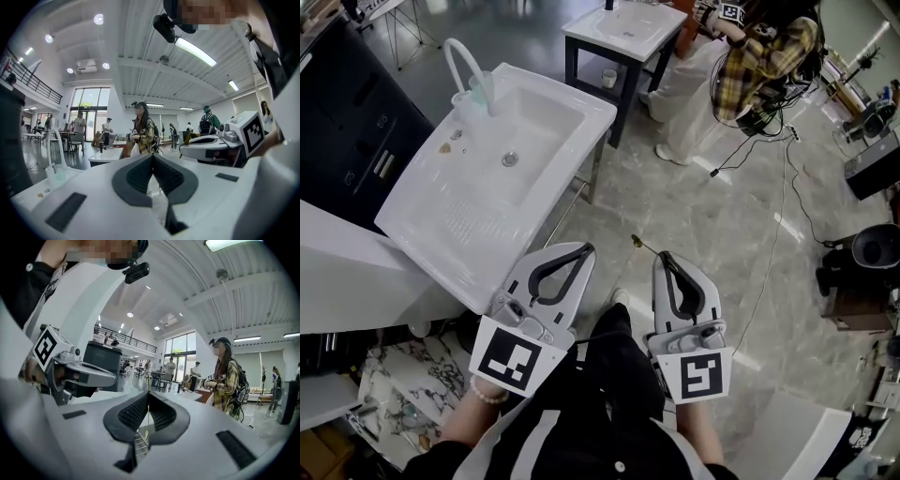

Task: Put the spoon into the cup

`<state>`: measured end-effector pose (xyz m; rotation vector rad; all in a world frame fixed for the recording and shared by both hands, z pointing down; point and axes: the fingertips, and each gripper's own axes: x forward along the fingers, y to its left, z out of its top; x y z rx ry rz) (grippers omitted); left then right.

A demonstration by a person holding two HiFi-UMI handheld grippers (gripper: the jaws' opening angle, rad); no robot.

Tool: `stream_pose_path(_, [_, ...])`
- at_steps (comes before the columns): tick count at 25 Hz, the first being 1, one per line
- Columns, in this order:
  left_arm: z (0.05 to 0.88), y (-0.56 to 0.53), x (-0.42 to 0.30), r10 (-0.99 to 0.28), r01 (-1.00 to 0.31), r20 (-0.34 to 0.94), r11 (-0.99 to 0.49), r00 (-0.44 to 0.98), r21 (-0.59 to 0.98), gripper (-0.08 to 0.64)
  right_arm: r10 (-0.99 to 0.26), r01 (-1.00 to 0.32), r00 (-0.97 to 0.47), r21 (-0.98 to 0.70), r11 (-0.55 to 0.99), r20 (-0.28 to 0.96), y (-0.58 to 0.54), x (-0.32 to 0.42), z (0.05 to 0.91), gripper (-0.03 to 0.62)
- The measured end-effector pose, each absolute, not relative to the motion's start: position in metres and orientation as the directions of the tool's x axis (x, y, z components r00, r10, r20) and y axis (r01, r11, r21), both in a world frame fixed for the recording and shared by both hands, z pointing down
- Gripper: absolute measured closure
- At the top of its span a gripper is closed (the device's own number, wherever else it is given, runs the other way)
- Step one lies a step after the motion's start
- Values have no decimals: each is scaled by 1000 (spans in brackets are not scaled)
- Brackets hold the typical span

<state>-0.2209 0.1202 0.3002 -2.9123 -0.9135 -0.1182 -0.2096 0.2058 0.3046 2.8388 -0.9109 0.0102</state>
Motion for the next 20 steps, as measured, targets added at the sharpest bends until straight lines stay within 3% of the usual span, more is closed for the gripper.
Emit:
stream_pose_path(13, [292, 167, -139, 469, 481, 109, -865, 876, -143, 563, -698, -697, 715, 135, -704, 45, 237, -114, 296, 584])
stream_pose_path(20, [292, 173, -107, 350, 359, 110, -930, 930, -80, 563, -760, -758, 648, 136, -637, 53, 251, -76, 297, 584])
